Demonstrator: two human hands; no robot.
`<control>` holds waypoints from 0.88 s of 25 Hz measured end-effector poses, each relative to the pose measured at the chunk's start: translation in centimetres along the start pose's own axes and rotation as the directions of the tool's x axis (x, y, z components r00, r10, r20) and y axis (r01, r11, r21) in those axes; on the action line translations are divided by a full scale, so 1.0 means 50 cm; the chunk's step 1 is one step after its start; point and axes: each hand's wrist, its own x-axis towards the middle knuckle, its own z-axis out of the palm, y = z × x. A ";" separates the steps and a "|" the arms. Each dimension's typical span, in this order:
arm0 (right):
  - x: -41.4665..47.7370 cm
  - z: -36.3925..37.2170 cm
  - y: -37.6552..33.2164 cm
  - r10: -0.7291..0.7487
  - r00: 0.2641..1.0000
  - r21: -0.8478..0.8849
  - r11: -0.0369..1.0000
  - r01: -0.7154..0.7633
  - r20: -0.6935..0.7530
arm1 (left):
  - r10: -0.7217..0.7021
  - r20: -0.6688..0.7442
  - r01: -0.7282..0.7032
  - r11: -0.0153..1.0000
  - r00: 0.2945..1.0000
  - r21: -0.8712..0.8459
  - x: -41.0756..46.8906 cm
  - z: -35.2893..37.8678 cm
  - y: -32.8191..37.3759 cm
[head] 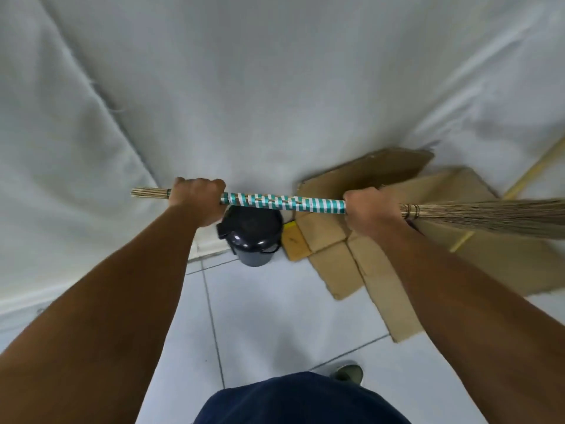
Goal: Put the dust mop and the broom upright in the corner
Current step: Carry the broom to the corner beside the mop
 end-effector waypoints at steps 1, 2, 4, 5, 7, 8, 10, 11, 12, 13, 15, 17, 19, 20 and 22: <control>-0.018 0.019 0.065 0.052 0.999 0.006 0.999 -0.052 -0.001 | 0.058 -0.010 -0.058 0.998 0.998 0.025 0.037 -0.010 0.061; -0.039 0.036 0.136 0.111 0.994 0.016 0.994 -0.111 -0.001 | 0.118 -0.016 -0.117 0.992 0.993 0.046 0.074 -0.025 0.130; -0.077 0.071 0.260 0.201 0.980 0.044 0.979 -0.201 0.000 | 0.209 -0.011 -0.208 0.975 0.978 0.073 0.135 -0.052 0.258; -0.088 0.086 0.304 0.229 0.973 0.053 0.972 -0.229 0.004 | 0.238 -0.012 -0.236 0.969 0.971 0.078 0.159 -0.060 0.306; -0.121 0.116 0.411 0.309 0.951 0.069 0.948 -0.310 0.018 | 0.306 -0.029 -0.302 0.948 0.952 0.099 0.216 -0.081 0.429; -0.139 0.130 0.456 0.346 0.938 0.076 0.935 -0.348 0.038 | 0.339 -0.036 -0.334 0.937 0.940 0.102 0.238 -0.090 0.484; -0.182 0.167 0.540 0.420 0.902 0.112 0.896 -0.429 0.100 | 0.415 -0.051 -0.407 0.905 0.908 0.121 0.275 -0.100 0.597; -0.204 0.188 0.579 0.454 0.882 0.128 0.874 -0.469 0.131 | 0.453 -0.052 -0.443 0.886 0.890 0.136 0.289 -0.100 0.653; -0.230 0.210 0.618 0.486 0.862 0.139 0.852 -0.504 0.147 | 0.497 -0.052 -0.485 0.862 0.866 0.146 0.303 -0.097 0.711; -0.255 0.232 0.652 0.512 0.845 0.141 0.835 -0.532 0.152 | 0.541 -0.050 -0.530 0.835 0.839 0.147 0.312 -0.095 0.764; -0.303 0.268 0.705 0.560 0.812 0.138 0.802 -0.581 0.163 | 0.613 -0.043 -0.606 0.788 0.789 0.114 0.325 -0.088 0.856; -0.342 0.304 0.742 0.603 0.778 0.126 0.770 -0.625 0.176 | 0.663 -0.019 -0.661 0.748 0.749 0.055 0.338 -0.070 0.933; -0.367 0.342 0.775 0.642 0.745 0.102 0.741 -0.664 0.180 | 0.707 0.008 -0.707 0.707 0.707 0.003 0.361 -0.044 1.002; -0.374 0.360 0.788 0.652 0.733 0.093 0.732 -0.675 0.191 | 0.727 0.027 -0.727 0.686 0.686 -0.031 0.374 -0.031 1.031; -0.379 0.397 0.820 0.676 0.704 0.088 0.704 -0.704 0.217 | 0.777 0.058 -0.773 0.630 0.627 -0.076 0.411 -0.004 1.092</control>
